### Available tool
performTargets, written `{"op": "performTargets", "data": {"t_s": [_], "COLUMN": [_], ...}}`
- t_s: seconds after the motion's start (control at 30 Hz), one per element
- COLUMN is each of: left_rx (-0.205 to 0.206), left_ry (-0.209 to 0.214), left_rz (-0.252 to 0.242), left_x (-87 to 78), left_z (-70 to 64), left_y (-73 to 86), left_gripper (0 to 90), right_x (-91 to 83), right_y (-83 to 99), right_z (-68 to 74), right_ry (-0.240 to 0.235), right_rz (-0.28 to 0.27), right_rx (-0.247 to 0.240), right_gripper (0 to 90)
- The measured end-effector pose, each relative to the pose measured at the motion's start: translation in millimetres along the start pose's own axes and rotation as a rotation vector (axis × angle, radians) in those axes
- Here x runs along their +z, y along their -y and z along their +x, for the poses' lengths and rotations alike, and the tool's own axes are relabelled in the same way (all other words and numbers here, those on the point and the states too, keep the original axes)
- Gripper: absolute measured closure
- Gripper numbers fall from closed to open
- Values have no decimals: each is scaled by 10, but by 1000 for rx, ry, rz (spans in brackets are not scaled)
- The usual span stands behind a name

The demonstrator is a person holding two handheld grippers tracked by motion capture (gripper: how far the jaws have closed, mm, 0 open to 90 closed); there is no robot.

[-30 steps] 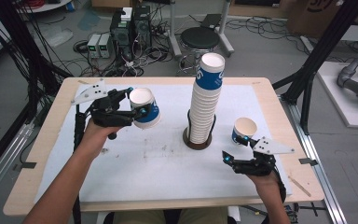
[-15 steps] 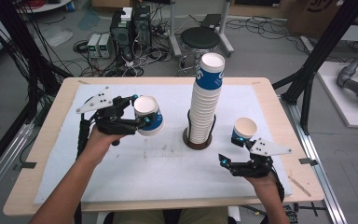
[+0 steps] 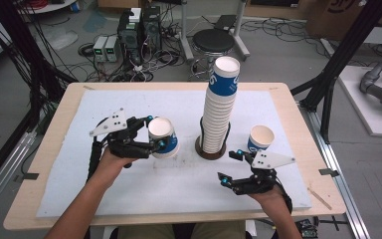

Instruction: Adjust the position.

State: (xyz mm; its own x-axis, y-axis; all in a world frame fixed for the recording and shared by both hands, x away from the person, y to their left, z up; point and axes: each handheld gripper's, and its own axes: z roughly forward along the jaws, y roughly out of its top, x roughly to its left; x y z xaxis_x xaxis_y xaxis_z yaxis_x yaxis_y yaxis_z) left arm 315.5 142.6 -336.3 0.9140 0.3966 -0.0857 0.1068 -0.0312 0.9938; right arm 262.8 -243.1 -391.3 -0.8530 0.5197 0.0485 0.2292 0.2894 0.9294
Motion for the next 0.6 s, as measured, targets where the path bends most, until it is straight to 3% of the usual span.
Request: {"op": "performTargets", "data": {"t_s": [0.13,0.4,0.6], "left_rx": [15,47,39], "left_ry": [32,83,109], "left_rz": [19,41,42], "left_x": [33,96,140], "left_z": [-68,-187,-244], "left_y": [36,79,142], "left_gripper": [285,285,285], "right_x": [127,319,402], "right_y": [-63,-128,-183], "right_z": [80,154,174], "right_ry": [-52,-107,-143], "right_rz": [4,19,7], "right_rx": [-20,-37,-47], "right_gripper": [203,203,203]}}
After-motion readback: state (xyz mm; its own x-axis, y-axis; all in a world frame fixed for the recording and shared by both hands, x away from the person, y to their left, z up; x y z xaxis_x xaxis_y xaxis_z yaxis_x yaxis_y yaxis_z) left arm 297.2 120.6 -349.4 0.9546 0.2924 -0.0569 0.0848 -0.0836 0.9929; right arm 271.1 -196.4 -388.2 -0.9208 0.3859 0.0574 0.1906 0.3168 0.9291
